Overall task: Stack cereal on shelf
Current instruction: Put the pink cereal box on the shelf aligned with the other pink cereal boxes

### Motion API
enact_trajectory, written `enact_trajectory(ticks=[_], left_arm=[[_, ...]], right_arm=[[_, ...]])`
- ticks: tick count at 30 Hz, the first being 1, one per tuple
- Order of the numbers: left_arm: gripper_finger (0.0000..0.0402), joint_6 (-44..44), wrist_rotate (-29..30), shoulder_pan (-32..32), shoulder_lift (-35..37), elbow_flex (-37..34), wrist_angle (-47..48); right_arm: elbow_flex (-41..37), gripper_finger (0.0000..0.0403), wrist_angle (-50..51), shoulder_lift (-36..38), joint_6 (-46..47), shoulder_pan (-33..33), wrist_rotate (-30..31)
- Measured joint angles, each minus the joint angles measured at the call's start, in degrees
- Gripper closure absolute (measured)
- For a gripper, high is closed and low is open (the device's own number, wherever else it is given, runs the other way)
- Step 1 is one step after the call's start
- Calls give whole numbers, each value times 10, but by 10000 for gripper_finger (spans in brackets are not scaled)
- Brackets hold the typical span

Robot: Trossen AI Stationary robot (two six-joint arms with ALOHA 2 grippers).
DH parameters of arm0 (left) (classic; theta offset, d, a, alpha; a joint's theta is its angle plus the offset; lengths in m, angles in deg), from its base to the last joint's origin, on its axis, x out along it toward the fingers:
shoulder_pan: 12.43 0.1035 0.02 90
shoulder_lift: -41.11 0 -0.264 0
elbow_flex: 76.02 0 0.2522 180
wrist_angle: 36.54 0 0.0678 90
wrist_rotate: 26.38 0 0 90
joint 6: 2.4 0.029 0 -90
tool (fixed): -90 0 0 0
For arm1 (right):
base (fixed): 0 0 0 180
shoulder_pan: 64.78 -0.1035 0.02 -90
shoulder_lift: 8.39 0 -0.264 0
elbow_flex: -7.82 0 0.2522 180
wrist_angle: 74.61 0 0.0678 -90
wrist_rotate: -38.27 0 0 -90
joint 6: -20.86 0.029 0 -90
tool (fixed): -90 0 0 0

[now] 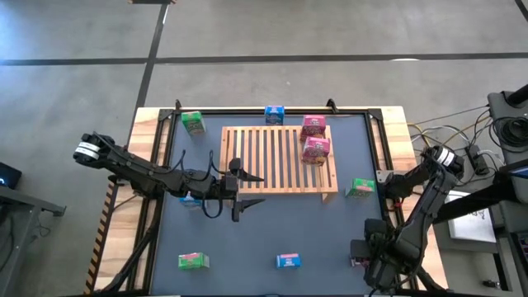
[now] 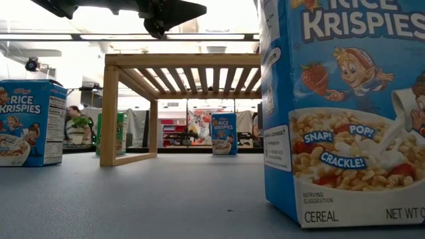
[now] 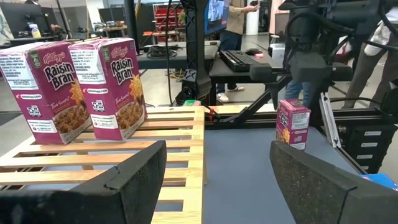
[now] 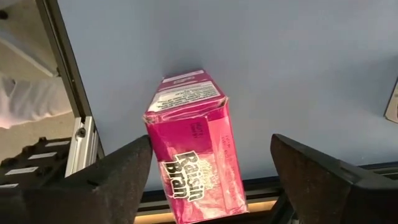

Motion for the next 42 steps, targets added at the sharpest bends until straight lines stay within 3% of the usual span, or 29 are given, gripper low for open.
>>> enact_trajectory(ticks=[20,27,42], left_arm=[[132,0,0,0,0,0,0],[132,0,0,0,0,0,0],[132,0,0,0,0,0,0]], right_arm=[[14,220,-8,0,-11,0,-15],[46,231,-8,1,-14,0,-9],[149,232,12,1,-92,45,109]])
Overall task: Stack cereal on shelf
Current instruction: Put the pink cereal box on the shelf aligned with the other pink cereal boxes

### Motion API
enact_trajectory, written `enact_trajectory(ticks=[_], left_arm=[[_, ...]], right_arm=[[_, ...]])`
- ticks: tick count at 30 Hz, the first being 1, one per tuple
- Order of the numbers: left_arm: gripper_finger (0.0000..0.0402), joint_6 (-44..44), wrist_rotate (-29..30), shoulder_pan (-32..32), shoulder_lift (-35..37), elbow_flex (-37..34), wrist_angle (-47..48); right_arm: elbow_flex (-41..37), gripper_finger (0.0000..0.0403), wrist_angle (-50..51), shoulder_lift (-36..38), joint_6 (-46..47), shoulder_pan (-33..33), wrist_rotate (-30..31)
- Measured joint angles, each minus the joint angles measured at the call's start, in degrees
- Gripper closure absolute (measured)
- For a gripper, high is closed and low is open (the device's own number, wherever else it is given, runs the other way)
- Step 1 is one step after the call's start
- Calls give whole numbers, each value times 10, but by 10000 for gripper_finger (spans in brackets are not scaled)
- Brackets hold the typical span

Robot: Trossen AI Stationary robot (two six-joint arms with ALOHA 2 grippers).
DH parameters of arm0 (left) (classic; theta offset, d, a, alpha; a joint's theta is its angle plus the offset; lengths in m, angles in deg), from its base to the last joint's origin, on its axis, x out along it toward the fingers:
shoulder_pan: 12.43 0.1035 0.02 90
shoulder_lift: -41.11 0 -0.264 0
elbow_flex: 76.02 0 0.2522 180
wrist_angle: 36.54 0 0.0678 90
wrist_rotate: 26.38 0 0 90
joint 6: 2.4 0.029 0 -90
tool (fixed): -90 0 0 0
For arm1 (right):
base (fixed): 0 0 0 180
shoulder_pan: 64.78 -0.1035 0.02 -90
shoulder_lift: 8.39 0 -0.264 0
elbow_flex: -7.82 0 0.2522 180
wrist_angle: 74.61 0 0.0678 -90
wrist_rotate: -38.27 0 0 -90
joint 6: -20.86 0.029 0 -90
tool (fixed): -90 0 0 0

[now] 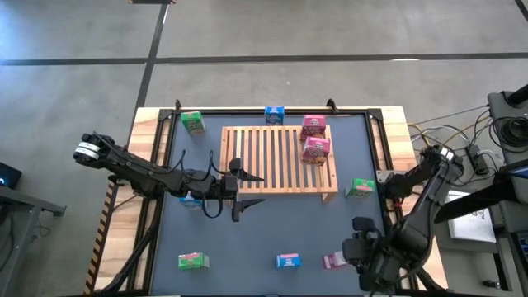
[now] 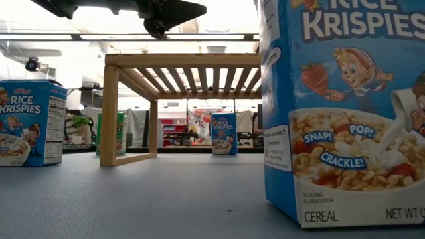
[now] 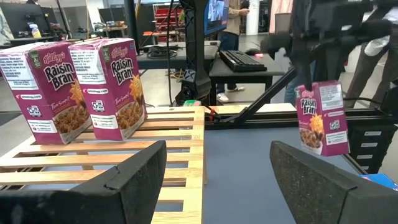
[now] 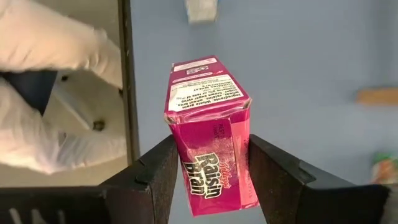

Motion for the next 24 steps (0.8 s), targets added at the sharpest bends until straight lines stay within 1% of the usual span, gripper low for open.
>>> enact_trajectory(ticks=[8,17,21,24], left_arm=[[132,0,0,0,0,0,0],[132,0,0,0,0,0,5],[132,0,0,0,0,0,5],[132,0,0,0,0,0,5]], right_arm=[[88,232,41,0,-82,47,41],[176,232,128,0,-189,107,117],[202,232,170,0,-220,147,119],[219,232,182,0,-253,179,121]])
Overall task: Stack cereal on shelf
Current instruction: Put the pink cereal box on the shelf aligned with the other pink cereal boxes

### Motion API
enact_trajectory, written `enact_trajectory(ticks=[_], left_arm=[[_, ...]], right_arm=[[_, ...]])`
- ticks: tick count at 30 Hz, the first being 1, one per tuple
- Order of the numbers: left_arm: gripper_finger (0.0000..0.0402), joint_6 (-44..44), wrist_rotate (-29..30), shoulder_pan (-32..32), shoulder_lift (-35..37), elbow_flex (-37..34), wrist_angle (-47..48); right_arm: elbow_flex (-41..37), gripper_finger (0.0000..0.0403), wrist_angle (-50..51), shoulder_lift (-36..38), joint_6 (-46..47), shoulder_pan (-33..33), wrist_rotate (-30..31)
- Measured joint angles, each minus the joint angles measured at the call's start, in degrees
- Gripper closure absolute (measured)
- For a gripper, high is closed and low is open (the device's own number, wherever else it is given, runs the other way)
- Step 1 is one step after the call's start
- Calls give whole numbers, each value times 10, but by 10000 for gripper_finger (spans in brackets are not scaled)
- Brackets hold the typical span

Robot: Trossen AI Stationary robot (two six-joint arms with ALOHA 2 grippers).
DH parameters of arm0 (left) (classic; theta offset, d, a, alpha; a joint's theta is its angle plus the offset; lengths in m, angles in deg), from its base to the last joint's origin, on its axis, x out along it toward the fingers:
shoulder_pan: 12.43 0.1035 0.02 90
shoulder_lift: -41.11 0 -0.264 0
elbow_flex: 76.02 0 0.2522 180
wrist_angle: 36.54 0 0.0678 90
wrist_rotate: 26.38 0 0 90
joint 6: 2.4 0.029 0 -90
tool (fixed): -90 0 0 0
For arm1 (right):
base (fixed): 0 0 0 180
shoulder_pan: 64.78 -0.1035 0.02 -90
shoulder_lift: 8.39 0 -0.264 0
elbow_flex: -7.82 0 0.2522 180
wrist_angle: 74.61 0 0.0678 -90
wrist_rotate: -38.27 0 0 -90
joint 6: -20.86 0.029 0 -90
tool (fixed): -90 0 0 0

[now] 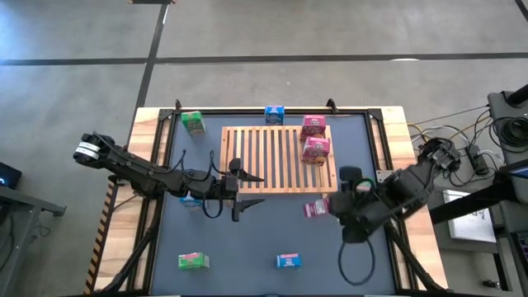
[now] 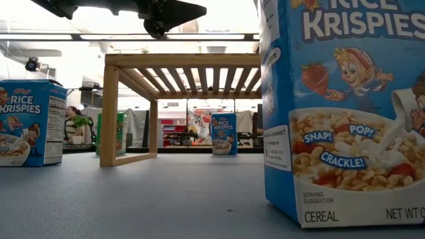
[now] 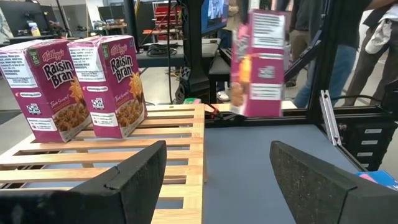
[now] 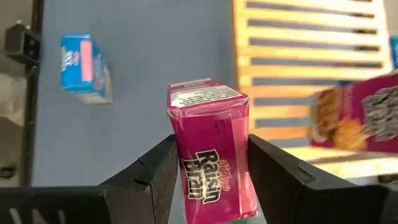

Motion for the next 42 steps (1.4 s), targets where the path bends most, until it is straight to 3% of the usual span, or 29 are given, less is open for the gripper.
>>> enact_trajectory(ticks=[18,42], left_arm=[[132,0,0,0,0,0,3],[132,-2,0,0,0,0,5]], right_arm=[[38,232,1,-1,-158,139,0],[2,232,0,26,-157,154,-5]])
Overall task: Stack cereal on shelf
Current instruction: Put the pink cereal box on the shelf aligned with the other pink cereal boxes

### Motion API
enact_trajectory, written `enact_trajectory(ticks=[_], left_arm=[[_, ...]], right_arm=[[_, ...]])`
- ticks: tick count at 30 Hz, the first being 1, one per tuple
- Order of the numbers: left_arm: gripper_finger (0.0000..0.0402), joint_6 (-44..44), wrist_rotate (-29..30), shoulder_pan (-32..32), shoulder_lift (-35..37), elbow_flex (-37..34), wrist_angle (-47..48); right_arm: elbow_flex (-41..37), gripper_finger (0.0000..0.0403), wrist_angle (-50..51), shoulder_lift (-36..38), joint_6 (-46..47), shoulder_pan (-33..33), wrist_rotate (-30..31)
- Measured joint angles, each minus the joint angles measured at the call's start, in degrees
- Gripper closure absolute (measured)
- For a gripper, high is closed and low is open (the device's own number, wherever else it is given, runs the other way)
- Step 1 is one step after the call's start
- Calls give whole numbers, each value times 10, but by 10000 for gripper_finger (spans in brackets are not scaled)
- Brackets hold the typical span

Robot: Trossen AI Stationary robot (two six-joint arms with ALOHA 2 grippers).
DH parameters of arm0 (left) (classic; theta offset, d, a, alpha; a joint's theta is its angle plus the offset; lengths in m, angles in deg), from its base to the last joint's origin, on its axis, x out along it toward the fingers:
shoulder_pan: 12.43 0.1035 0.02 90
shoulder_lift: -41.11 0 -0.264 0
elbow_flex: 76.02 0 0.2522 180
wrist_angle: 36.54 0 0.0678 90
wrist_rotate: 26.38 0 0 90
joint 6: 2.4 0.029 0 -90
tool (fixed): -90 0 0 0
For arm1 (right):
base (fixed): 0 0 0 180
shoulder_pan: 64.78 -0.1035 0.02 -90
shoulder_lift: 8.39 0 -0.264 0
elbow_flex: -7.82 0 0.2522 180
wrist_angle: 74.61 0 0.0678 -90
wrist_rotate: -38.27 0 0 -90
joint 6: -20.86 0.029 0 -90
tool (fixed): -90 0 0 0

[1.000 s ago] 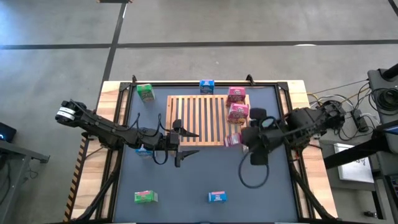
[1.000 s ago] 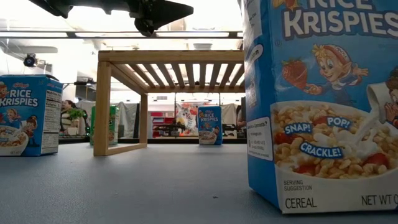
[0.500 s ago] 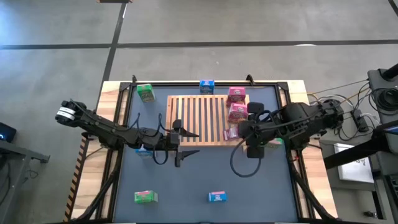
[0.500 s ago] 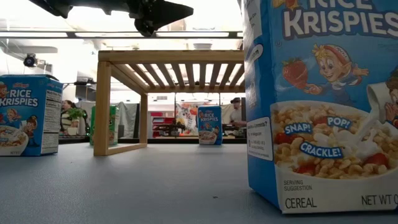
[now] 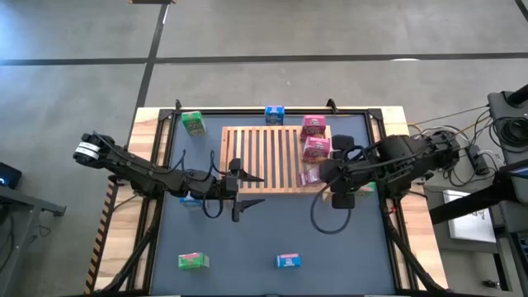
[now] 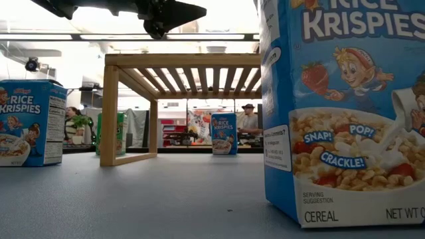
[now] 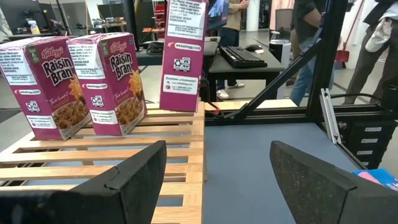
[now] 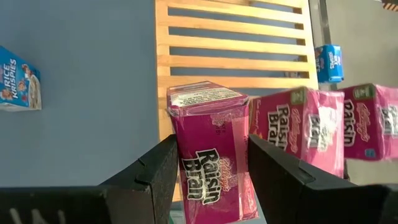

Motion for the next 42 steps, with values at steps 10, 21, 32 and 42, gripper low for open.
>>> enact_trajectory(ticks=[10,21,32,42], left_arm=[[132,0,0,0,0,0,0],[132,0,0,0,0,0,0],[132,-3,0,0,0,0,-1],[132,-3,0,0,0,0,0]], right_arm=[[-69,232,1,35,20,0,0],[-70,232,-4,30,13,0,2],[-71,232,-24,17,-11,7,17],[-71,231,-24,15,-7,10,15]])
